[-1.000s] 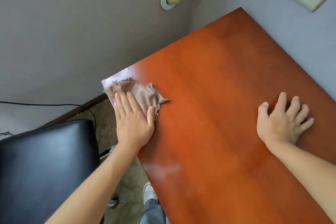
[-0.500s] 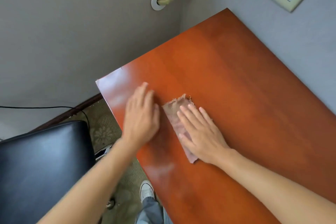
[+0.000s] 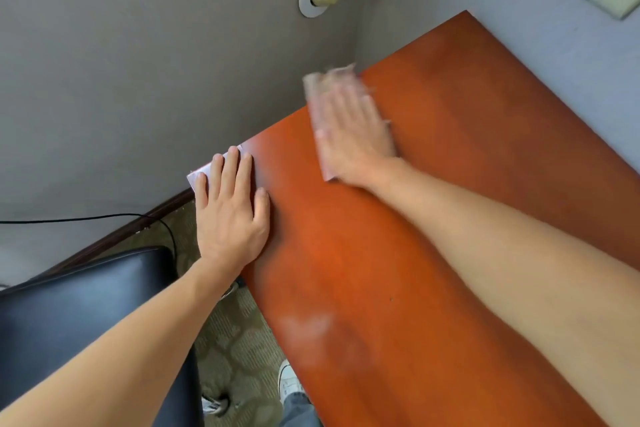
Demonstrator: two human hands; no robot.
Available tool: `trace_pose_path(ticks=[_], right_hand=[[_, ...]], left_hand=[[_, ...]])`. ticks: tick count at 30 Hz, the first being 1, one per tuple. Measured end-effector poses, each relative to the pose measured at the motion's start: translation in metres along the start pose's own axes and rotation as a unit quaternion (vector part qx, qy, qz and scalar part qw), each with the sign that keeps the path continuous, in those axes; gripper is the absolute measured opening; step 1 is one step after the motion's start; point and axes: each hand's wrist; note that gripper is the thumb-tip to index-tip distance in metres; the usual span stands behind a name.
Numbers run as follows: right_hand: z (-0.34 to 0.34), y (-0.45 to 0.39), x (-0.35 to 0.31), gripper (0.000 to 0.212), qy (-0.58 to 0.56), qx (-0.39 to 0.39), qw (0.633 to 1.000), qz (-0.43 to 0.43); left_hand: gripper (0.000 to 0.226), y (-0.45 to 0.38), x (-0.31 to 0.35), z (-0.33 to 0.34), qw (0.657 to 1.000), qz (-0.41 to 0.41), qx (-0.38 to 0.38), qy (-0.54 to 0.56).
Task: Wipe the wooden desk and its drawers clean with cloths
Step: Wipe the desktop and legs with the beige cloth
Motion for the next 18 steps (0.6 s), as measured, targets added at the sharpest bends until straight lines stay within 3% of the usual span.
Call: trace_pose_path(ticks=[4, 7, 9, 12, 15, 18], right_hand=[[0.004, 0.062, -0.082, 0.066, -0.039, -0.02, 0.986, -0.164], [-0.002, 0.104, -0.055, 0.068, -0.045, -0.072, 0.963, -0.254], [0.001, 0.095, -0.008, 0.069, -0.027, -0.054, 0.965, -0.256], [0.002, 0.031, 0.075, 0.068, 0.013, -0.02, 0.998, -0.057], [-0.007, -0.032, 0.149, 0.069, 0.003, -0.02, 0.979, 0.203], [-0.005, -0.07, 0.15, 0.069, -0.005, -0.024, 0.96, 0.278]], left_hand=[[0.06, 0.001, -0.004, 0.0, 0.994, -0.044, 0.025, 0.097], [0.063, 0.002, -0.004, 0.0, 0.994, -0.039, 0.021, 0.095], [0.063, 0.001, -0.002, -0.001, 0.995, -0.041, 0.023, 0.085], [0.064, 0.0, 0.0, -0.002, 0.996, -0.039, 0.023, 0.071], [0.064, 0.0, 0.0, -0.002, 0.997, -0.03, 0.026, 0.06], [0.065, 0.0, -0.001, -0.001, 0.998, -0.032, 0.029, 0.053]])
Point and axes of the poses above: each hand's wrist, its own y-axis away from the middle knuckle, its own z-axis out of the palm, x = y × z, and after that the axes turned 7 degrees about x, right-handed
